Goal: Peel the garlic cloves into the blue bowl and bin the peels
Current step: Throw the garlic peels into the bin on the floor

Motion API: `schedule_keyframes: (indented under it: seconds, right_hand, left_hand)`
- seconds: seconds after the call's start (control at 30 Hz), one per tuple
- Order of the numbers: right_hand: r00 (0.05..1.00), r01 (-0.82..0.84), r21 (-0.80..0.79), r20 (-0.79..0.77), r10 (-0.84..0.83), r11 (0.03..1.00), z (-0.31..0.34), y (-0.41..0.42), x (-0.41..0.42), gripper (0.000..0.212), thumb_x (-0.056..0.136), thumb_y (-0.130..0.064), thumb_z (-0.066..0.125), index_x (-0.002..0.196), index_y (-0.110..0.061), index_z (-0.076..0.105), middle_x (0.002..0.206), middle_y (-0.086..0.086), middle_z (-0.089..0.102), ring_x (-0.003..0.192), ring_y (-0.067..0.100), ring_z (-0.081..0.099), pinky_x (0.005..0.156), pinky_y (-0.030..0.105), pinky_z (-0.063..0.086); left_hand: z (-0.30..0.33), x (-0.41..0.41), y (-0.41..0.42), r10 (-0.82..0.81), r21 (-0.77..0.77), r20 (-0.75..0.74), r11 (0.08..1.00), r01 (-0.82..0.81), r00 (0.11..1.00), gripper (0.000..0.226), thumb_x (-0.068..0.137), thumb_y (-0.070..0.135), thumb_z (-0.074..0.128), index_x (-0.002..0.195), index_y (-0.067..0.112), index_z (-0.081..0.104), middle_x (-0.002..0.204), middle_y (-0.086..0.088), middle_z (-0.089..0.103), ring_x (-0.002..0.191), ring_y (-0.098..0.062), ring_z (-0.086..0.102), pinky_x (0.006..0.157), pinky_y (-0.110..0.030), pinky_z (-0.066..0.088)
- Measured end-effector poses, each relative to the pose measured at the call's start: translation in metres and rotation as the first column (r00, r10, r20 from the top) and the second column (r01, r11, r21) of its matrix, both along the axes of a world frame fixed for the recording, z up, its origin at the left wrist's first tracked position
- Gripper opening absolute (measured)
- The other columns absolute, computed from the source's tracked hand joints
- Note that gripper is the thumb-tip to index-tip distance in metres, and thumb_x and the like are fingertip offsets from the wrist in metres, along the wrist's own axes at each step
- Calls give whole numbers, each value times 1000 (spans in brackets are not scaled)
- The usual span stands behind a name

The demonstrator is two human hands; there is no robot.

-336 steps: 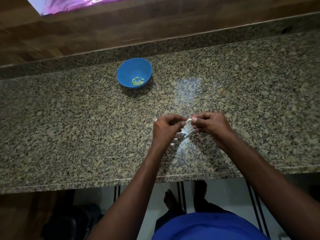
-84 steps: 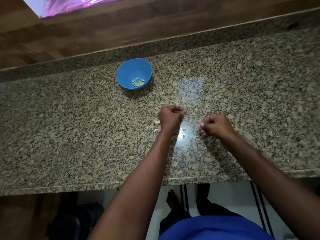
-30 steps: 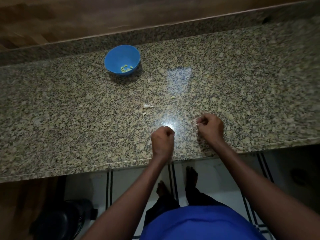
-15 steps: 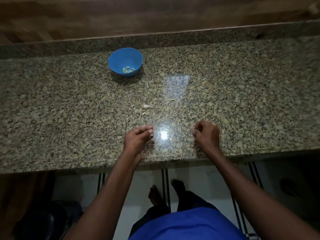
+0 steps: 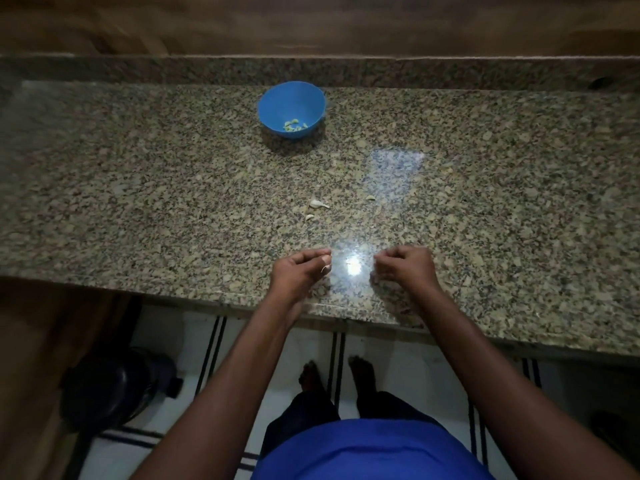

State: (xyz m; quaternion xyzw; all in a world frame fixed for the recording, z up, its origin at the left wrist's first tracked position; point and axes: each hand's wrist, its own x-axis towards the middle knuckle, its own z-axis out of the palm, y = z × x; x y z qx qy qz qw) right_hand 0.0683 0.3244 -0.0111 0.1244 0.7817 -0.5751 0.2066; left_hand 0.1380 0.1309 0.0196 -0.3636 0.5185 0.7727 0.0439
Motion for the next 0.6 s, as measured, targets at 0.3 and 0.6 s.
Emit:
schedule_keyframes:
  seconds: [0.3, 0.6]
  right_hand:
    - [883, -76, -615, 324, 340, 785, 70, -156, 49, 9, 93, 5, 62, 92, -2, 67, 70, 6, 68, 62, 14, 64, 65, 22, 59]
    - [654, -441, -633, 260, 711, 637, 70, -393, 184, 12, 92, 6, 56, 93, -3, 64, 72, 6, 64, 59, 11, 59, 54, 18, 53]
  left_hand:
    - [42, 85, -99, 422, 241, -107, 889, -389, 900, 13, 92, -9, 64, 94, 1, 71, 85, -4, 75, 77, -8, 72, 74, -17, 59]
    - [48, 247, -273, 762, 276, -193, 647, -710, 619, 19, 95, -11, 56, 93, 2, 70, 80, -3, 77, 74, -8, 74, 70, -16, 58]
